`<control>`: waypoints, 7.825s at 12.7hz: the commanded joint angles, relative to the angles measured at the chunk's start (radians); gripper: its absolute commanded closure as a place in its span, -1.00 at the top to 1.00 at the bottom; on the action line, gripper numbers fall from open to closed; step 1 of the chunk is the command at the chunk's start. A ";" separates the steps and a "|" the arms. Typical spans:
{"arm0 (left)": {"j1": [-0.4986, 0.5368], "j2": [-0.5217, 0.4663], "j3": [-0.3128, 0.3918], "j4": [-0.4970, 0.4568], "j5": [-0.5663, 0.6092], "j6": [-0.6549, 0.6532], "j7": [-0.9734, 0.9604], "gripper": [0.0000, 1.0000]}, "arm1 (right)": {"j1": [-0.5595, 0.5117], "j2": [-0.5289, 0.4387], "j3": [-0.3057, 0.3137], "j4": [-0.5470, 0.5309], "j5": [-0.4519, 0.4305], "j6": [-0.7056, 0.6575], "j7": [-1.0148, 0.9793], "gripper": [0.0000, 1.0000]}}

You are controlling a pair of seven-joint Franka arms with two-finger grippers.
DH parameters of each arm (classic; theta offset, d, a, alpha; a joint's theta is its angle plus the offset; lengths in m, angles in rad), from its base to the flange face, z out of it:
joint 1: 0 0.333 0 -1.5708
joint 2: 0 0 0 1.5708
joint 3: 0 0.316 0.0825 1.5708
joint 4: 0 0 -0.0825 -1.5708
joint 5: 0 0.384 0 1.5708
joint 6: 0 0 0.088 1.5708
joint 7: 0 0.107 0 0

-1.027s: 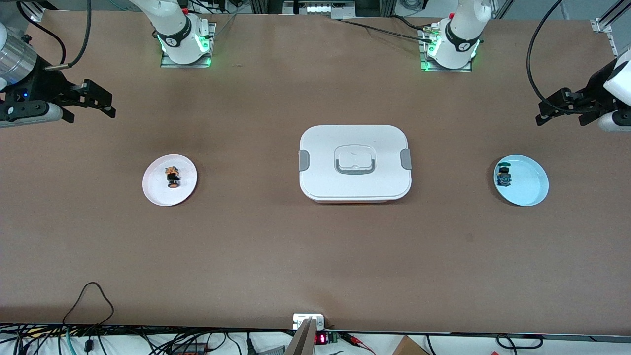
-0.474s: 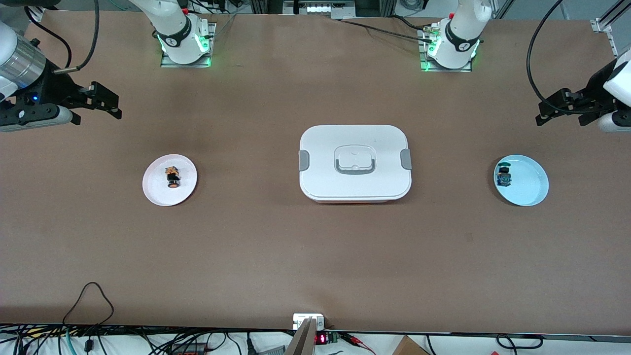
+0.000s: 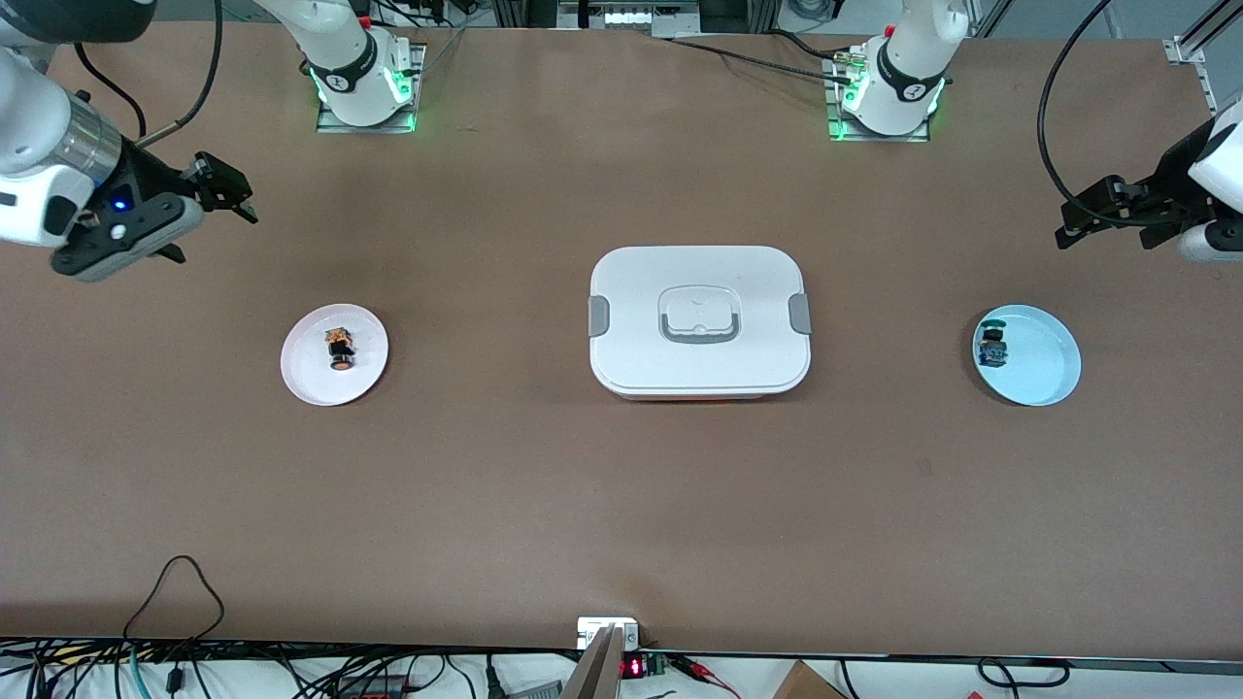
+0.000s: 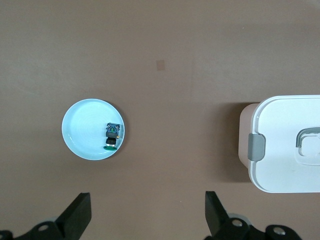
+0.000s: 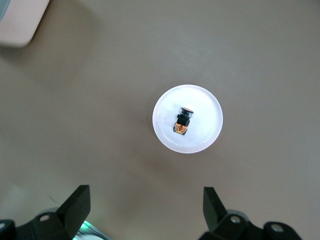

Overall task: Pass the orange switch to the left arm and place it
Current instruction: 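Lower the right gripper over the orange switch on the white plate, then close the right gripper on the orange switch, then lift the orange switch with the right gripper while the left gripper rises, then carry the switch over the box while the left gripper approaches it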

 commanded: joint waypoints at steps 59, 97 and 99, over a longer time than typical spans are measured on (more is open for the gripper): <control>0.009 0.054 -0.003 0.028 -0.031 -0.020 0.000 1.00 | -0.025 0.202 -0.023 -0.080 -0.030 0.253 -1.091 -1.00; 0.066 0.296 -0.013 -0.286 -1.359 -0.184 0.438 1.00 | 0.590 0.481 -0.032 0.062 2.102 0.386 -1.311 -1.00; 0.038 0.292 -0.013 -0.285 -1.384 -0.142 0.419 1.00 | 0.613 0.527 -0.034 0.108 2.134 0.393 -1.324 -1.00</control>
